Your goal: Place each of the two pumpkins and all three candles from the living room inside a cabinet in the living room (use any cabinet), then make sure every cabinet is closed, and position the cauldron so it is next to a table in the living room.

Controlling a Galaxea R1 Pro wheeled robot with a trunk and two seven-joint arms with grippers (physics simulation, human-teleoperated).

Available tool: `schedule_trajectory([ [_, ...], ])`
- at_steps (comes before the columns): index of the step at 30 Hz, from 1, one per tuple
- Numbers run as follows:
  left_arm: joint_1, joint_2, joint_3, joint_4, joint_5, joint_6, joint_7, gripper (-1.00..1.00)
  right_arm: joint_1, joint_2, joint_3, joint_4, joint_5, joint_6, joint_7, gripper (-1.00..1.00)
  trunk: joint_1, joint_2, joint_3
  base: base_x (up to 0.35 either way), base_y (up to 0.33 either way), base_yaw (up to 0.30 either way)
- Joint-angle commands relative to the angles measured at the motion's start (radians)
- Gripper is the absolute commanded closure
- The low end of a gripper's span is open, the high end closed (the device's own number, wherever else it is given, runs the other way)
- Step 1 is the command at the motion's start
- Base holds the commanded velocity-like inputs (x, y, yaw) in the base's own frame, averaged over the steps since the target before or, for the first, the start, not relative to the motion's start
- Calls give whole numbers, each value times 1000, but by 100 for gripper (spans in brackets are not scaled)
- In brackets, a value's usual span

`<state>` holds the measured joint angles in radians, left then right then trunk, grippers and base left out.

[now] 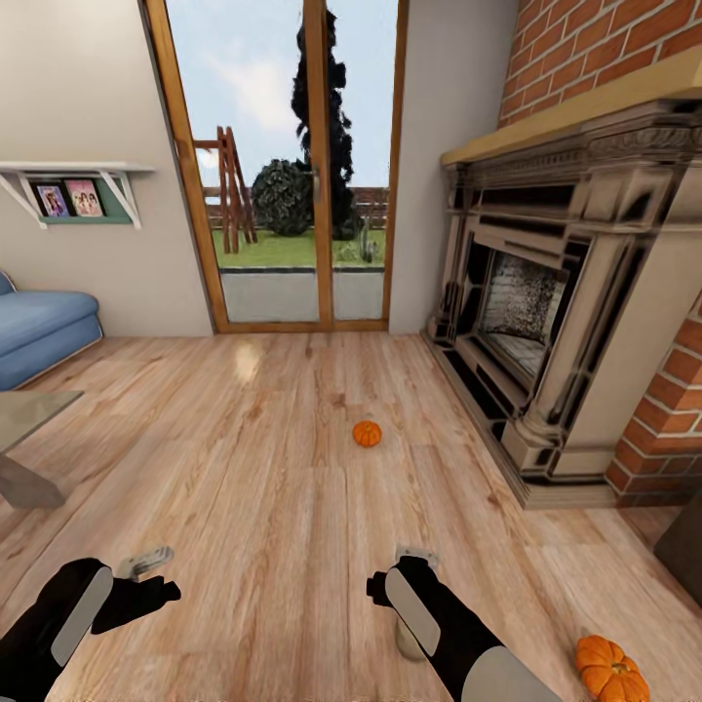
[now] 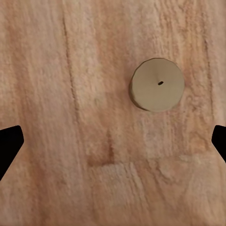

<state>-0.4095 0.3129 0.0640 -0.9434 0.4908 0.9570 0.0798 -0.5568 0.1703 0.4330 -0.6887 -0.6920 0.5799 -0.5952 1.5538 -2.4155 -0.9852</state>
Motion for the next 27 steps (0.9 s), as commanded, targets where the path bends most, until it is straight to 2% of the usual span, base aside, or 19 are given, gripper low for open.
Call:
schedule_trajectory([
  [1, 0, 0, 0, 0, 0, 0, 0, -100, 0, 0, 0, 0, 0, 0, 0, -100, 4, -7, -3, 0, 0, 0],
  [12, 0, 1, -1, 0, 0, 2, 0, -100, 0, -1, 0, 0, -1, 0, 0, -100, 46, -84, -38, 0, 0, 0],
  [19, 0, 0, -1, 0, 0, 2, 0, -100, 0, -3, -3, 18, -4, -48, 0, -100, 49, -86, -65, 0, 0, 0],
  [21, 0, 0, 0, 0, 0, 2, 0, -100, -1, -11, -6, 36, -6, -55, 0, -100, 50, -87, -72, 0, 0, 0],
  [23, 0, 0, -1, 0, 0, 2, 0, -100, -2, -35, -15, 59, -10, -60, 0, -100, 51, -87, -80, 0, 0, 0],
  [27, 0, 0, -2, 0, 0, 2, 0, -100, -2, -57, -51, 74, -13, -62, 0, -100, 53, -88, -96, 0, 0, 0],
])
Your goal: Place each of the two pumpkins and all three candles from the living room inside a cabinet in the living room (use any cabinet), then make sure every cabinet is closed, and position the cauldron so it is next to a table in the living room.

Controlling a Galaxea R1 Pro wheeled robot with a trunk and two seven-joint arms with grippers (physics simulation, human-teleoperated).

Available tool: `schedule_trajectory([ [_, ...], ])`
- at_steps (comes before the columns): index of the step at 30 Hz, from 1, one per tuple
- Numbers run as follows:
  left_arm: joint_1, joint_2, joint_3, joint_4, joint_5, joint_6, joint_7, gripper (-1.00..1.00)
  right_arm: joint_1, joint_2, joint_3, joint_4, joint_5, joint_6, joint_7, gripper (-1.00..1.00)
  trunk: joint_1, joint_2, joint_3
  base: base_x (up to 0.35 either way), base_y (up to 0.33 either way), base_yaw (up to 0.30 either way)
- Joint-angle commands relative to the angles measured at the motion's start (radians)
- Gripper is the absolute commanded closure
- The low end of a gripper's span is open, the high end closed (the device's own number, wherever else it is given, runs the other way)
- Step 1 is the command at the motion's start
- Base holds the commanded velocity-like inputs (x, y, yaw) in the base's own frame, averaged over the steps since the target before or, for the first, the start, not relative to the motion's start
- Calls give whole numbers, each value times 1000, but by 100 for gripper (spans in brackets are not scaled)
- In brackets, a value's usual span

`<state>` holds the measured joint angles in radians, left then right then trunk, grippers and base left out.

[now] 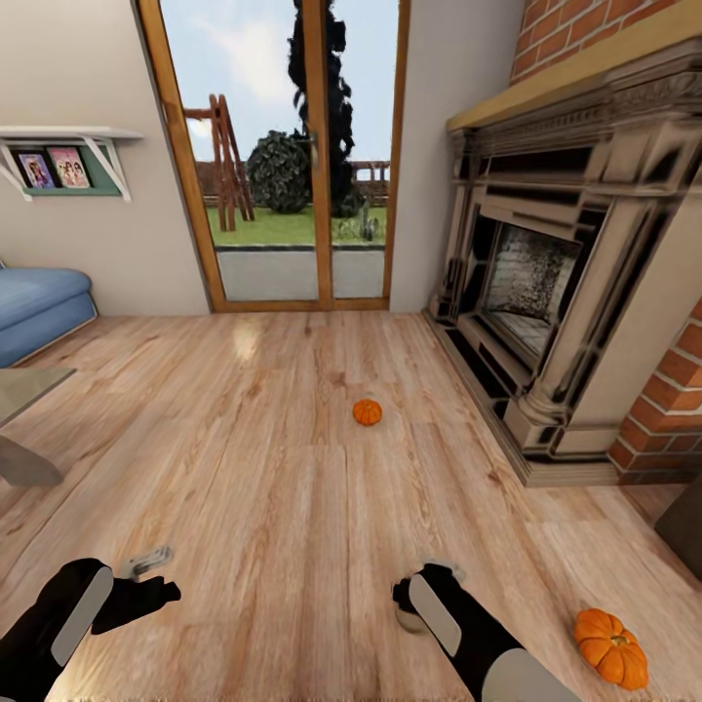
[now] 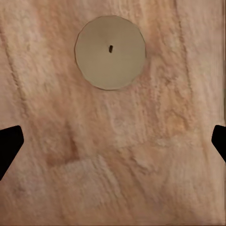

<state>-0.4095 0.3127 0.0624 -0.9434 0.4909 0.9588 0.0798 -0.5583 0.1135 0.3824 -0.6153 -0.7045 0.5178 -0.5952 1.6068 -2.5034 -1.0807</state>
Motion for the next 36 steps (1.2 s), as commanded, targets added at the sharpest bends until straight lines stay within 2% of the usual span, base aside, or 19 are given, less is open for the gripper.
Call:
schedule_trajectory([
  [1, 0, 0, -1, 0, 0, 0, 0, -100, 0, -3, -17, 3, 0, -1, 0, -100, 0, 0, -4, 0, 0, 0],
  [7, 0, 0, -1, 0, 0, 0, 0, -100, 0, -6, -34, 6, 1, -1, 0, -100, 3, -2, -27, 0, 0, 0],
  [23, 0, 0, -1, -10, 0, 1, -1, -100, 0, -1, -36, 6, 7, -4, 0, -100, 10, -5, -89, 0, 0, 0],
  [36, 0, 0, 1, -39, 0, -9, -3, -100, 0, 2, -36, 6, 11, -4, 0, -100, 10, -5, -89, 11, 0, 0],
])
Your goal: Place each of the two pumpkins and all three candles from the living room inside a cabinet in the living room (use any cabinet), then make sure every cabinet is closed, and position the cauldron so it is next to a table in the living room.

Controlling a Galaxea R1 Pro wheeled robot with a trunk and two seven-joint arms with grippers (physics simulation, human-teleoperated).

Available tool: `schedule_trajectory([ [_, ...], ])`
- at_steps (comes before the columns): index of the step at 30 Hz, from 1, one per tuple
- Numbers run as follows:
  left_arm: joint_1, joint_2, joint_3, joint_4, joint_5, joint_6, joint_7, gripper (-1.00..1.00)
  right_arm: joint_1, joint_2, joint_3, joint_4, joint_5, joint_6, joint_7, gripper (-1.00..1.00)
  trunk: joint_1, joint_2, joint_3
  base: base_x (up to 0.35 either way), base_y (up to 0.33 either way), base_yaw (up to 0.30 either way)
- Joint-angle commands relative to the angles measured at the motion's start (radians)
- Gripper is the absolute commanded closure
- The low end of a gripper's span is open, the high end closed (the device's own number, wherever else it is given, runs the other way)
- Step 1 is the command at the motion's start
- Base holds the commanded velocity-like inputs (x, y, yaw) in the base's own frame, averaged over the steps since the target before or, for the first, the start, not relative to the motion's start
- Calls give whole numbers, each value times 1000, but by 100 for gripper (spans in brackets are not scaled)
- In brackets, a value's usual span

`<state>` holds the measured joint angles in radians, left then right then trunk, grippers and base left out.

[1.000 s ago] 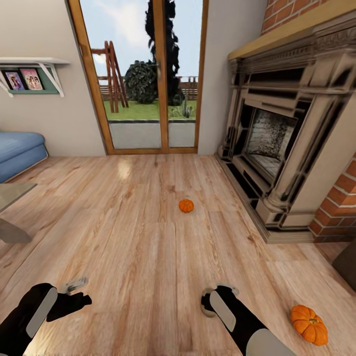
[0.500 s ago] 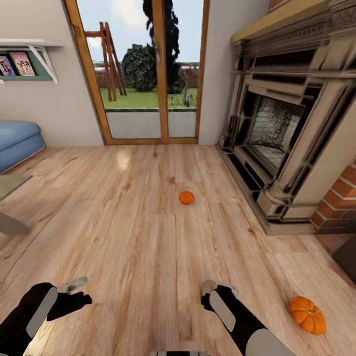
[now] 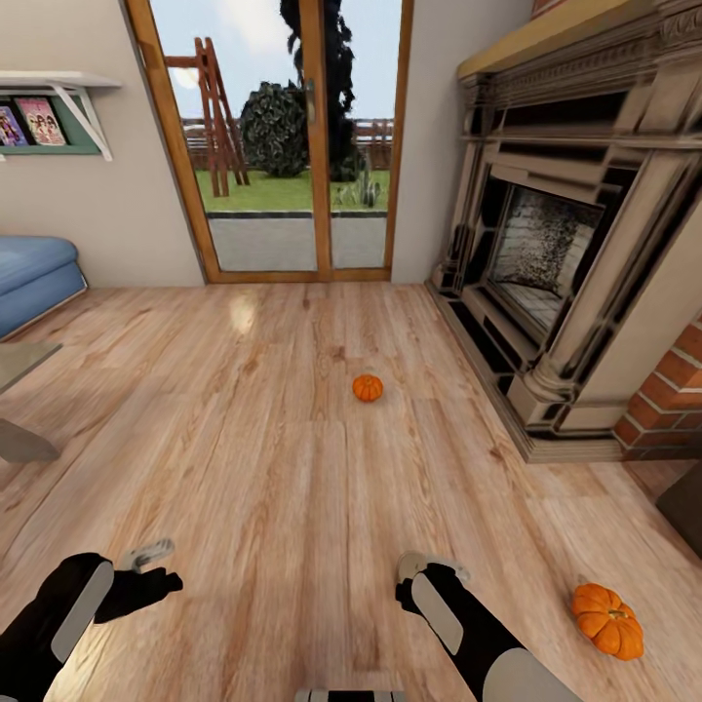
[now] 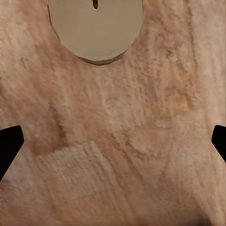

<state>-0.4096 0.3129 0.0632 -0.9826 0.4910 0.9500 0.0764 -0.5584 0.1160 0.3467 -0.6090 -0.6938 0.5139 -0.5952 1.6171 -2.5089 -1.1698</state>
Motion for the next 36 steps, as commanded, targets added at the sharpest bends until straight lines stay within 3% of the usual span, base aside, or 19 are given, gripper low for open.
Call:
schedule_trajectory([
  [1, 0, 0, 0, -1, 0, -1, 0, -100, 0, 0, 0, 0, 0, 0, 0, -100, 0, 0, 0, 157, 0, 0],
  [14, 0, 0, 0, -4, 0, -5, -40, -100, 0, 2, 4, 0, 2, -1, 0, -100, 0, 0, 0, 118, 0, 0],
  [36, 0, 0, -3, -4, -3, -7, -41, -100, 0, 2, 8, 0, 2, -2, 0, -100, 0, 0, 0, 156, 0, 0],
])
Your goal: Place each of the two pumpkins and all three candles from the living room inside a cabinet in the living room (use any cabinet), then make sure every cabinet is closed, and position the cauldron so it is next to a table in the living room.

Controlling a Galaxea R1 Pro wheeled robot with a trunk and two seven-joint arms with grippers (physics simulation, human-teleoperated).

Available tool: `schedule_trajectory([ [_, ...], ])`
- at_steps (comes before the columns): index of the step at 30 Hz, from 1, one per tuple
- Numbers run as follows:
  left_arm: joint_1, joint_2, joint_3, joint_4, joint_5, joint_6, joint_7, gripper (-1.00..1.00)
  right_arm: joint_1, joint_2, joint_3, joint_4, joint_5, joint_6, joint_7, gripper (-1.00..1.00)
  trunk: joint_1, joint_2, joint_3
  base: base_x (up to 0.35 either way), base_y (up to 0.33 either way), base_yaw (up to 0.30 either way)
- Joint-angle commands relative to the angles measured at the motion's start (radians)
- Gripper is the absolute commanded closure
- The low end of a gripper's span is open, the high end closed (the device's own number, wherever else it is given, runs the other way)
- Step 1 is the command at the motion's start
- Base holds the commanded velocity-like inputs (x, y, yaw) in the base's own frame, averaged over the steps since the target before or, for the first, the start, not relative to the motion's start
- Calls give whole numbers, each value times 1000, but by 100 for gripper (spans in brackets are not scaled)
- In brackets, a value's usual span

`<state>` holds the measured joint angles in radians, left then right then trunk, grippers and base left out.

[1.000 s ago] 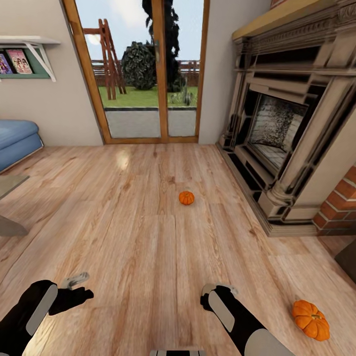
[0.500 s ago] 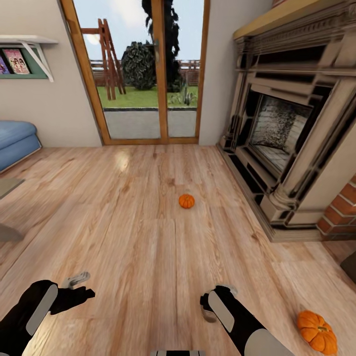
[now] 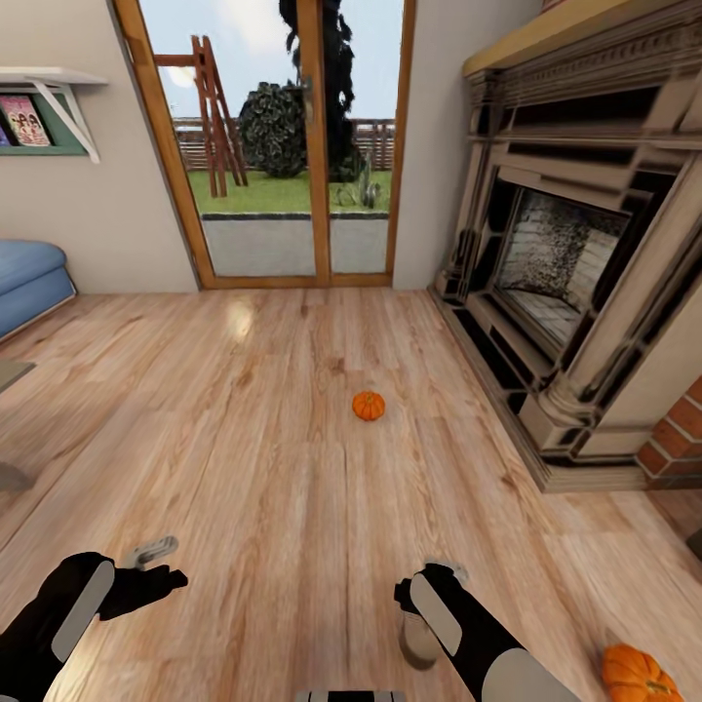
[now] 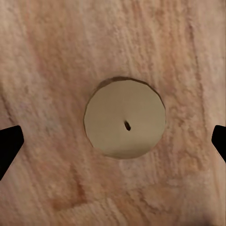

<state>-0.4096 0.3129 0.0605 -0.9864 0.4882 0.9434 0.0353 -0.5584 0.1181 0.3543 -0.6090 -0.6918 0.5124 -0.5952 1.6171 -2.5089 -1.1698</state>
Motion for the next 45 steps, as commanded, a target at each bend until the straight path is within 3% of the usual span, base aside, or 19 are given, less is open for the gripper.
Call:
schedule_trajectory([
  [1, 0, 0, 0, 0, 0, 0, 0, -100, 0, 0, 0, 0, 0, 0, 0, -100, 0, 0, 0, 120, 0, 0],
  [17, 0, 0, 0, 0, 1, 1, -2, -100, 0, 2, 3, 0, 0, 0, 0, -100, 0, 0, 0, 64, 0, 0],
  [24, 0, 4, 2, -20, 3, 7, -43, -100, 0, 1, 3, 0, 0, 0, 0, -100, 3, -2, -27, 0, 0, 0],
  [29, 0, 33, 5, -42, 2, 31, -153, -100, 0, 1, 3, 0, 0, -1, 0, -100, 5, -3, -46, 0, 0, 0],
  [34, 0, 110, 17, -46, 1, 67, -324, -100, 0, 1, 3, 0, 0, -1, 0, -100, 8, -4, -66, 0, 0, 0],
  [37, 0, 140, 28, -46, -2, 73, -423, -100, 0, 0, 3, 0, 0, -2, 0, -100, 9, -5, -77, 0, 0, 0],
  [41, 0, 159, 33, -45, -2, 76, -484, -100, 0, 0, 3, 0, 0, -2, 0, -100, 11, -6, -93, 0, 0, 0],
  [45, 0, 165, 34, -45, -1, 78, -503, -100, 0, -1, 4, 0, 0, -18, 1, -100, 13, -7, -108, 0, 0, 0],
])
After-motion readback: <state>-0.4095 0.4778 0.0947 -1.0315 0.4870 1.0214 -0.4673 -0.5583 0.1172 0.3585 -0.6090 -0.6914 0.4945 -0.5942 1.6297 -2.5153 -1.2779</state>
